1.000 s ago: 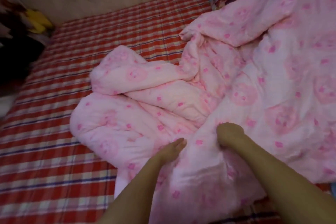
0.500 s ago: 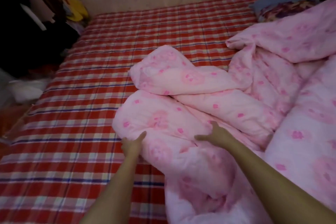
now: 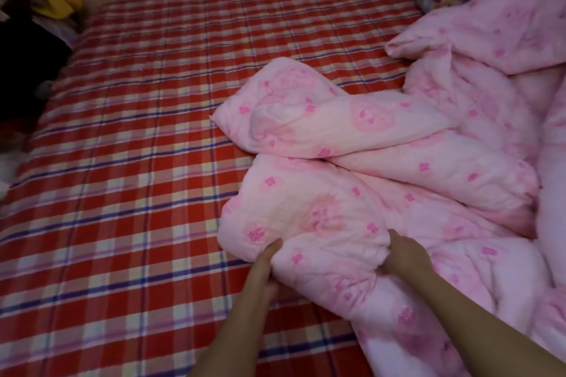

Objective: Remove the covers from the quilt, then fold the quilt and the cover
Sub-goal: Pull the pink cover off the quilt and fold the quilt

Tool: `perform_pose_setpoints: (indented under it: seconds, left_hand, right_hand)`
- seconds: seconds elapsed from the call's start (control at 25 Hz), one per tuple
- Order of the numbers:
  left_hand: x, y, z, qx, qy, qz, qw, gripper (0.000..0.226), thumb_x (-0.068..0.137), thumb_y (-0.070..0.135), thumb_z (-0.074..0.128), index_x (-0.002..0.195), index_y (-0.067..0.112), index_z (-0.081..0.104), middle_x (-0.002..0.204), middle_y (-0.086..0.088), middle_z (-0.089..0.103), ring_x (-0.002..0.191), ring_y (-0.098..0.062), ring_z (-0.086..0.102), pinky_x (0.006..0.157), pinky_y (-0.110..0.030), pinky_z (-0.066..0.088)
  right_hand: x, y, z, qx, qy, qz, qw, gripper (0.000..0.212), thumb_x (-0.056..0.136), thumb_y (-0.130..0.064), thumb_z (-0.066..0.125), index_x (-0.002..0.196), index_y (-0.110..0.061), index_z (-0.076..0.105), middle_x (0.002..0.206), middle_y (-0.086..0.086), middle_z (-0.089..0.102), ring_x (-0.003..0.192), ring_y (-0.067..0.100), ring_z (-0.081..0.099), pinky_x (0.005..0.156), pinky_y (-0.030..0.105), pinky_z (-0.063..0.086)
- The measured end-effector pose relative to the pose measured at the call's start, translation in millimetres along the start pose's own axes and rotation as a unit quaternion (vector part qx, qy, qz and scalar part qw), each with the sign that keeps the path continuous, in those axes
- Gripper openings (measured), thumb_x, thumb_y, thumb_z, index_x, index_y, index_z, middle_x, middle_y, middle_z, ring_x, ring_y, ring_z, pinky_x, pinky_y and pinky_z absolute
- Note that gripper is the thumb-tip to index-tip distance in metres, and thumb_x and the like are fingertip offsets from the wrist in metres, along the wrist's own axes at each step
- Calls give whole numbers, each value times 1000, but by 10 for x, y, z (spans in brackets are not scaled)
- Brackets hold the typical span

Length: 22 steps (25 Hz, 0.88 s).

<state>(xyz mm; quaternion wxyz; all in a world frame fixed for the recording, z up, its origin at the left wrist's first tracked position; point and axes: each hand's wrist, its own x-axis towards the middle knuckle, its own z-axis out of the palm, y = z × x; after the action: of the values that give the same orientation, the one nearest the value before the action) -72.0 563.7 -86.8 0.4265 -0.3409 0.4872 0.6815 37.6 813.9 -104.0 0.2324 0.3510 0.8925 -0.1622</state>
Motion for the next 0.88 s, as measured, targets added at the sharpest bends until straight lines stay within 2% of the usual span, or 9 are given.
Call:
perform_pose_setpoints:
  seconds: [0.08,0.24,0.36,0.48,0.56,0.64,0.72,0.8,0.88]
  left_hand:
    - [-209,77,101,-18,-15,10,1000,22,90,28,55,96,8,62,64,-7,71,69,-25,66,66,-34,54]
    - [-728,489,133,-49,-44,62,996,25,87,18,50,87,2,69,72,-12,71,72,-28,65,76,-38,52]
    - [-1350,1116,-88,-7,0,106,994,17,87,19,49,95,8,60,55,-6,67,61,-25,64,68,-34,47]
    - [-2102,1771,-541,-4,91,228,969,9,92,21,47,85,17,51,45,6,62,57,-16,61,56,-31,43]
    - [-2548,2100,-978,-40,133,315,939,11,93,24,47,82,21,50,69,5,64,63,-12,59,52,-30,50]
    - [-2835,2387,-1325,-94,136,419,893,15,87,29,58,95,17,57,94,-1,64,73,-13,67,52,-24,56]
    - [-2920,2634,-1558,-127,109,525,834,50,77,37,71,118,12,58,113,-9,67,94,-19,69,70,-32,58]
    - [-2787,2706,-1642,-48,35,544,837,68,77,44,71,135,18,48,129,-9,60,114,-22,61,93,-41,50]
    - [-2445,2489,-1640,81,16,471,878,78,81,48,66,147,28,30,145,-1,43,126,-19,48,102,-36,40]
  right_hand:
    - [-24,-47,-136,11,-7,-1,1000,55,70,-27,73,122,-18,58,122,7,63,113,23,58,91,27,44]
    - [-340,-334,-455,78,-17,-24,997,46,72,-25,73,117,-15,66,121,9,64,110,23,60,86,25,45]
    - [-711,-1019,-876,90,26,-99,991,41,76,-25,69,116,-15,66,120,11,64,109,26,60,84,28,45]
    - [-1000,-2093,-1363,75,90,-220,968,42,78,-27,67,119,-15,64,120,14,63,111,27,58,85,30,44]
    - [-1303,-2818,-1628,120,143,-301,935,37,82,-28,65,116,-12,65,119,13,64,110,27,59,84,30,43]
    - [-1555,-3366,-1823,209,184,-357,892,34,87,-31,57,115,-15,65,117,9,65,109,24,59,80,24,38]
    - [-1699,-3703,-1948,318,208,-373,846,30,89,-28,53,116,-17,63,115,5,66,107,22,59,75,19,34]
    - [-1635,-3803,-1865,368,185,-377,829,38,89,-18,56,127,-16,54,128,6,58,118,21,53,89,22,37]
    - [-1517,-3643,-1560,342,182,-336,858,46,90,-12,54,136,-12,45,143,10,44,132,22,40,105,28,31]
